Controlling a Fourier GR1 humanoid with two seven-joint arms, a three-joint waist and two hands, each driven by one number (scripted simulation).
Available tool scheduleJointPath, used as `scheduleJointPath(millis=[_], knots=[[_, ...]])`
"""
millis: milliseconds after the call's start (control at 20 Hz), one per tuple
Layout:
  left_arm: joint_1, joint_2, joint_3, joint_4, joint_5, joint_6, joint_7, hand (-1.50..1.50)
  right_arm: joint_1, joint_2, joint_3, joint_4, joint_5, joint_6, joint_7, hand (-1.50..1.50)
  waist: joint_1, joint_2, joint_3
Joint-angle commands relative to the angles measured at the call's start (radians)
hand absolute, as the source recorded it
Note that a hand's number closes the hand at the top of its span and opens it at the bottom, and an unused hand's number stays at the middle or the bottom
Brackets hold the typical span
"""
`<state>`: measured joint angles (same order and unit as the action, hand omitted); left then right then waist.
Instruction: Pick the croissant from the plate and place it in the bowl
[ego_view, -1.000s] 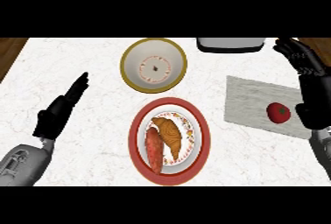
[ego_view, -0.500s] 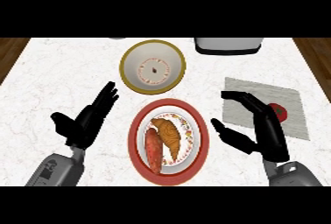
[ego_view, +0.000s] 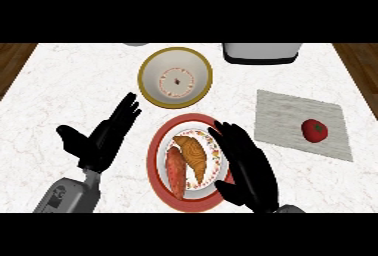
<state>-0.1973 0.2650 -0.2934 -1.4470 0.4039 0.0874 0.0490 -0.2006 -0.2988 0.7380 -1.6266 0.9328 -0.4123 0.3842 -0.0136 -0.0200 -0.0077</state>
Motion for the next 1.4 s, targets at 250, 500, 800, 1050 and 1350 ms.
scheduleJointPath(millis=[250, 500, 800, 1050, 1350], knots=[[0.012, -0.013, -0.007, -0.025, 0.001, 0.008, 0.027, 0.00, -0.106, 0.250, 0.125, -0.040, 0.298, 0.521, 0.577, -1.50, 0.005, 0.008, 0.003], [0.035, -0.017, -0.025, -0.053, -0.027, 0.008, 0.008, 0.00, -0.235, 0.296, 0.185, 0.000, 0.136, 0.622, 0.875, -1.50, 0.048, 0.017, 0.006], [0.036, -0.030, -0.032, -0.064, -0.035, 0.012, 0.024, 0.00, -0.311, 0.297, 0.122, 0.079, 0.031, 0.665, 0.987, -1.50, 0.041, 0.019, 0.006], [0.002, -0.038, -0.013, -0.087, -0.021, 0.015, 0.057, 0.00, -0.347, 0.298, 0.124, 0.182, -0.030, 0.645, 1.015, -1.50, 0.040, 0.021, 0.007], [0.065, -0.033, -0.020, -0.104, -0.054, 0.014, 0.023, 0.00, -0.331, 0.298, 0.120, 0.177, -0.077, 0.679, 1.045, -1.50, 0.030, 0.017, 0.007]])
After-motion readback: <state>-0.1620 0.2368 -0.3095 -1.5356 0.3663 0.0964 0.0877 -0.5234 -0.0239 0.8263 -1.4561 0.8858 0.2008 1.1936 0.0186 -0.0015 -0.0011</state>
